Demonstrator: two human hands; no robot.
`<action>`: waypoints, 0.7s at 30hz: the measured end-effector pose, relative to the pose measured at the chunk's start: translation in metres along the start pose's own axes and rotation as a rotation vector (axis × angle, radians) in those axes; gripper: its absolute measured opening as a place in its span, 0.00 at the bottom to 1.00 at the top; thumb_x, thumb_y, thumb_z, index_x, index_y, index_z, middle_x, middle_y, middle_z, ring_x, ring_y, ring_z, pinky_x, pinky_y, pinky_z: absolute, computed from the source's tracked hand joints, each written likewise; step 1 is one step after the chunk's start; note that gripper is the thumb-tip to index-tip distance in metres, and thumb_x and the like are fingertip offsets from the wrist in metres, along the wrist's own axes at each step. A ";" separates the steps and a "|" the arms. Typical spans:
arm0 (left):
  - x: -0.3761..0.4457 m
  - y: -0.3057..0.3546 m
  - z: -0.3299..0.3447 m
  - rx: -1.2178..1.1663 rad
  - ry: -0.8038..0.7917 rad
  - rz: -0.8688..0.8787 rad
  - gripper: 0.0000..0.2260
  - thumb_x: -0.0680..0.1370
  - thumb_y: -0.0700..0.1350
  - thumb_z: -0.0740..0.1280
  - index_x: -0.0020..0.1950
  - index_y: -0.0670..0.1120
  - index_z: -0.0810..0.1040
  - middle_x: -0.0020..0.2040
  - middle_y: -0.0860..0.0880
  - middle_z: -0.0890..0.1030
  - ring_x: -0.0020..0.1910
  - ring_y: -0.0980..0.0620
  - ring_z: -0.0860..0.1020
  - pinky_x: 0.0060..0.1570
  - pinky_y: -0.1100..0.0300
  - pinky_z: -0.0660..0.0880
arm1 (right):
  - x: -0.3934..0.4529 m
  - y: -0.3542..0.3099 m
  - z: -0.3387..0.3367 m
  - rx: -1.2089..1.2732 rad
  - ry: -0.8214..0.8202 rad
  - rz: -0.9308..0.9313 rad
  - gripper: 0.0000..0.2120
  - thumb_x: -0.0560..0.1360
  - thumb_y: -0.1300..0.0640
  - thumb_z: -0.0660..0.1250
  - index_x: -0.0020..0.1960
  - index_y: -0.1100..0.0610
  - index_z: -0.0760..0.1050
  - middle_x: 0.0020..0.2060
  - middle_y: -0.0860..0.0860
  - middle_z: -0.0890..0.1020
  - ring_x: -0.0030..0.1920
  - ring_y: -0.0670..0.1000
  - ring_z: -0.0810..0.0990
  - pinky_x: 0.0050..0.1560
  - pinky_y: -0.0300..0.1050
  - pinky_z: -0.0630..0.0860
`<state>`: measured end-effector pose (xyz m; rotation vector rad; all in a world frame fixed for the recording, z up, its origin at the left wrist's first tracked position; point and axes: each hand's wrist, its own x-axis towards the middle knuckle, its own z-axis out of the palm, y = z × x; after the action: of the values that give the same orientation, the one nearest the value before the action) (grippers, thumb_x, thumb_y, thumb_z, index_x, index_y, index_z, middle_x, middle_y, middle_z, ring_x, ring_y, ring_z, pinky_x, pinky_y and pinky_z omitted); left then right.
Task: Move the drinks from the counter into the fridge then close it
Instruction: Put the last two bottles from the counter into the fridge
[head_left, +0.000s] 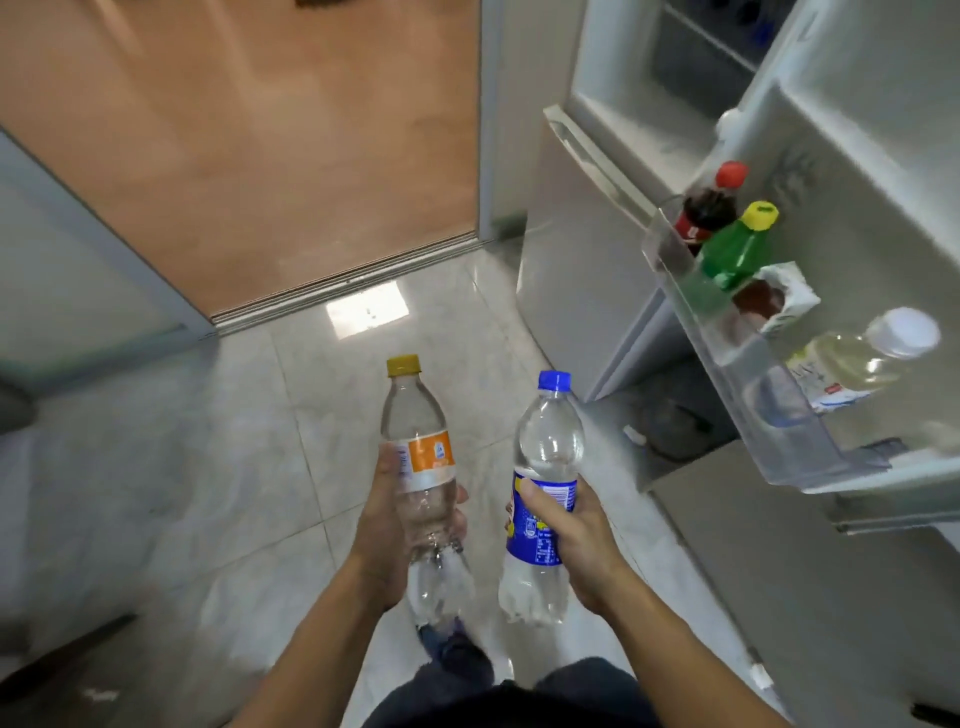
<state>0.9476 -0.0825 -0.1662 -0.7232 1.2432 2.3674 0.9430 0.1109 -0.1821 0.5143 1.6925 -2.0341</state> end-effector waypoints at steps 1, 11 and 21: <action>0.006 0.013 -0.006 0.032 0.022 0.014 0.32 0.73 0.70 0.57 0.49 0.41 0.78 0.35 0.42 0.80 0.26 0.49 0.76 0.32 0.58 0.75 | 0.010 -0.006 0.012 -0.016 -0.010 -0.006 0.29 0.64 0.46 0.77 0.58 0.61 0.77 0.43 0.58 0.84 0.43 0.57 0.83 0.47 0.53 0.81; 0.099 0.098 -0.013 0.201 0.127 0.027 0.35 0.71 0.73 0.58 0.54 0.42 0.78 0.42 0.40 0.82 0.35 0.46 0.80 0.37 0.52 0.79 | 0.127 -0.061 0.071 0.001 0.019 0.028 0.40 0.61 0.30 0.67 0.60 0.59 0.76 0.49 0.61 0.85 0.45 0.56 0.85 0.43 0.47 0.82; 0.253 0.213 0.059 0.388 0.233 0.058 0.34 0.64 0.72 0.55 0.56 0.48 0.77 0.45 0.42 0.84 0.40 0.47 0.84 0.32 0.59 0.80 | 0.292 -0.175 0.073 0.085 0.045 -0.058 0.32 0.63 0.32 0.67 0.55 0.55 0.79 0.41 0.54 0.86 0.39 0.52 0.86 0.37 0.44 0.81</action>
<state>0.6149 -0.1272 -0.1506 -0.8568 1.7769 2.0317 0.6025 0.0373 -0.1847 0.5485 1.6707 -2.1582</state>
